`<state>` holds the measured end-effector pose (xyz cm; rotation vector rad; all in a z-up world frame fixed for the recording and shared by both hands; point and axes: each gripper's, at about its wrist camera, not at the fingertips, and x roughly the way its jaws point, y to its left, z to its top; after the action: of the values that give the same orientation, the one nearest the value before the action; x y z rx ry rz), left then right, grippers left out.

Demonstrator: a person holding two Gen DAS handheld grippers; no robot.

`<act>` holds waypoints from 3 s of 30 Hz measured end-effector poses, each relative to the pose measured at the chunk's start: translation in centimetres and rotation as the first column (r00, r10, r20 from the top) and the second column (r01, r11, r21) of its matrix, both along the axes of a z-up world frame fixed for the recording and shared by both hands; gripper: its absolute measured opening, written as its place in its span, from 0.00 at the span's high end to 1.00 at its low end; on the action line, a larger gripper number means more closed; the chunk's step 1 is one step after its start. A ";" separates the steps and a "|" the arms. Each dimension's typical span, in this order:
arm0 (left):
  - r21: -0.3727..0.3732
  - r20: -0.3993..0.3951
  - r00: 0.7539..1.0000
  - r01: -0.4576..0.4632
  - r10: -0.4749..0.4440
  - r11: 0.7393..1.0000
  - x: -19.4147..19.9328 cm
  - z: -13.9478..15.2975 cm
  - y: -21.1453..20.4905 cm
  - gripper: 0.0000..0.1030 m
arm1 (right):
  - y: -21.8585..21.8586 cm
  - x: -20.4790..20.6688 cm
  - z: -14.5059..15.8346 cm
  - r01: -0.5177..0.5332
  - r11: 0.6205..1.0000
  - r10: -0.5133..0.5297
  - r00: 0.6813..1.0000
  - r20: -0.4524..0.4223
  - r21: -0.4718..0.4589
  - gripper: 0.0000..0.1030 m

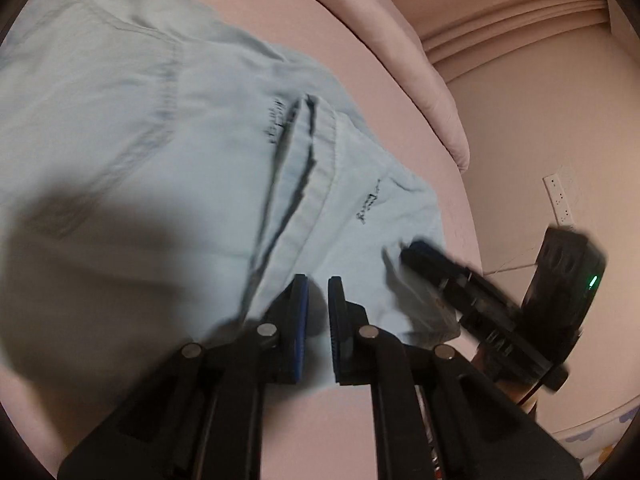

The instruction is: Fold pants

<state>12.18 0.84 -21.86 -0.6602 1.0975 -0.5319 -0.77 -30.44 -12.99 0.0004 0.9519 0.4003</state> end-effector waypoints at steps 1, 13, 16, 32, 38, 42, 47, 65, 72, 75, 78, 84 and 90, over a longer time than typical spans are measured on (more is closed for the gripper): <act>0.011 0.008 1.000 0.001 -0.001 1.000 -0.2 0.1 -0.1 0.91 | 1.0 0.1 0.5 -0.026 1.000 0.026 1.000 0.018 0.007 0.70; -0.013 0.010 1.000 -0.016 0.017 1.000 -0.3 1.0 -1.5 0.91 | 12.4 6.9 -2.4 -0.239 0.967 0.233 0.969 -0.080 -0.089 0.94; -0.004 0.013 1.000 -0.001 0.002 1.000 -0.9 1.2 -1.3 0.88 | 10.8 6.7 -0.4 -0.230 0.973 0.230 0.972 -0.051 0.011 0.94; 0.056 0.120 0.993 0.010 -0.017 0.998 5.3 5.4 -4.5 0.36 | -3.2 -4.4 -0.9 0.075 0.993 -0.081 0.995 -0.066 -0.096 0.94; 0.277 0.107 0.994 -0.047 0.018 0.960 10.3 3.4 -5.5 0.51 | -1.7 -7.3 -1.9 0.038 0.989 -0.044 0.998 -0.034 -0.141 0.94; 0.303 0.117 0.993 -0.054 0.019 0.951 10.1 4.8 -4.2 0.52 | -2.2 -8.3 0.1 0.003 0.993 -0.006 1.000 -0.022 -0.119 0.94; 0.142 0.137 0.982 -0.151 0.131 0.978 5.7 6.9 2.4 0.32 | -1.5 -6.7 -1.0 0.003 0.999 -0.004 1.000 -0.030 -0.050 0.85; -0.162 -0.063 0.813 -0.580 0.578 0.798 -6.8 2.9 17.9 0.07 | 11.1 -5.5 0.3 -0.142 0.988 0.143 0.990 -0.011 0.054 0.58; -0.201 -0.071 0.821 -0.568 0.566 0.798 -2.7 2.9 16.4 0.07 | 14.2 -4.6 0.6 -0.180 0.982 0.181 0.984 -0.002 0.048 0.57; -0.217 -0.082 0.809 -0.584 0.582 0.782 -1.9 2.9 16.4 0.32 | 14.3 -3.8 0.5 -0.155 0.986 0.156 0.988 -0.003 0.065 0.57; -0.181 -0.113 0.780 -0.625 0.616 0.759 -2.3 2.1 16.7 0.77 | 13.8 -3.2 -0.1 -0.115 0.990 0.117 0.993 -0.025 0.080 0.57; -0.169 -0.057 0.771 -0.633 0.634 0.755 -2.9 3.7 16.1 0.81 | 14.1 -2.3 -2.7 -0.106 0.992 0.112 0.990 -0.088 0.074 0.57; -0.046 0.165 0.829 -0.534 0.534 0.844 -1.9 9.5 12.3 0.82 | 15.2 -1.8 -3.4 -0.154 0.987 0.158 0.983 -0.095 0.052 0.57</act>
<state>10.28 13.10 -12.32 -0.8650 0.7017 -0.0959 -2.56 -15.26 -16.37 -0.0143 1.0443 0.5705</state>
